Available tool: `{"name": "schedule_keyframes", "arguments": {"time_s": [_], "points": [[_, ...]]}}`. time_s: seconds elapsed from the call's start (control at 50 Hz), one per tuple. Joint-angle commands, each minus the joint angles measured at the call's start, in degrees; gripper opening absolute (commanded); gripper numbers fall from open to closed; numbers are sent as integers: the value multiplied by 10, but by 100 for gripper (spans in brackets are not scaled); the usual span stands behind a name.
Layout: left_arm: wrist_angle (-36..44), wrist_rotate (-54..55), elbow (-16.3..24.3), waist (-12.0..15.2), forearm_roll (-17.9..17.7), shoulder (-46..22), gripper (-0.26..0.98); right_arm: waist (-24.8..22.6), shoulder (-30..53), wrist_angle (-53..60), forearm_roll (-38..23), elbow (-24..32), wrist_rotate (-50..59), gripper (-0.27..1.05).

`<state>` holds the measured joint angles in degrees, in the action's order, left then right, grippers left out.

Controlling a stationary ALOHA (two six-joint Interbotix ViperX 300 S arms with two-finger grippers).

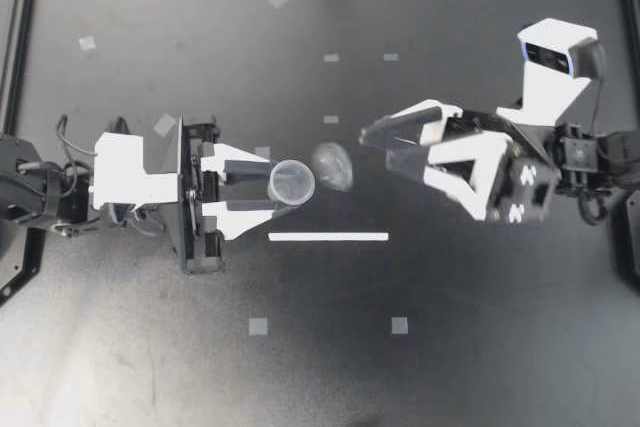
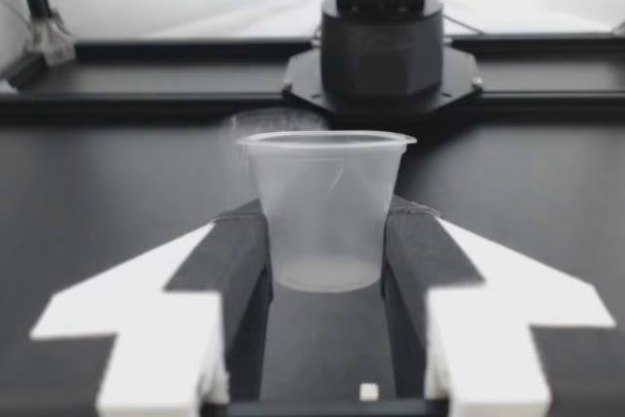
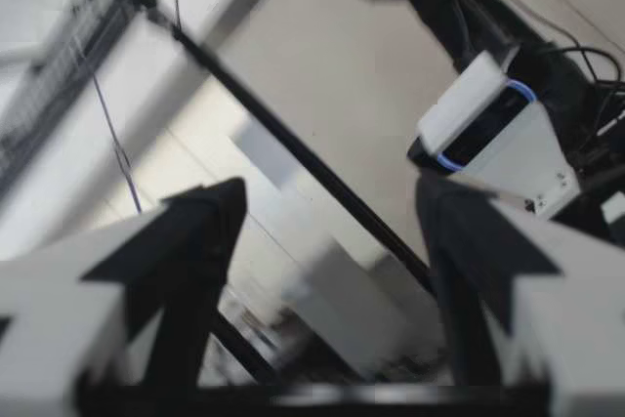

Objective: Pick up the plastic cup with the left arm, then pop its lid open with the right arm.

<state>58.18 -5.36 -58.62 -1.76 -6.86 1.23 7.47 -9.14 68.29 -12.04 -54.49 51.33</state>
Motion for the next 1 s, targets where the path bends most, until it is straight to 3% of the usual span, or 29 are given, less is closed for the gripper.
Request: {"name": "schedule_keyframes", "arguments": {"time_s": [0.0, 0.16, 0.34, 0.48, 0.98], "points": [[8, 15, 6, -1, 1, 17, 16, 4, -35, -57, -53, 4, -83, 70], [26, 30, -3, -3, 9, 39, 16, 4, -71, -154, -77, -11, -245, 70], [108, 30, -22, -3, 40, 68, 16, 4, -88, -188, -70, -40, -352, 70], [149, 29, -33, -3, 43, 68, 16, 4, -81, -205, -64, -52, -372, 70], [149, 30, -34, -3, 43, 57, 16, 4, -74, -213, -58, -49, -369, 70]]}}
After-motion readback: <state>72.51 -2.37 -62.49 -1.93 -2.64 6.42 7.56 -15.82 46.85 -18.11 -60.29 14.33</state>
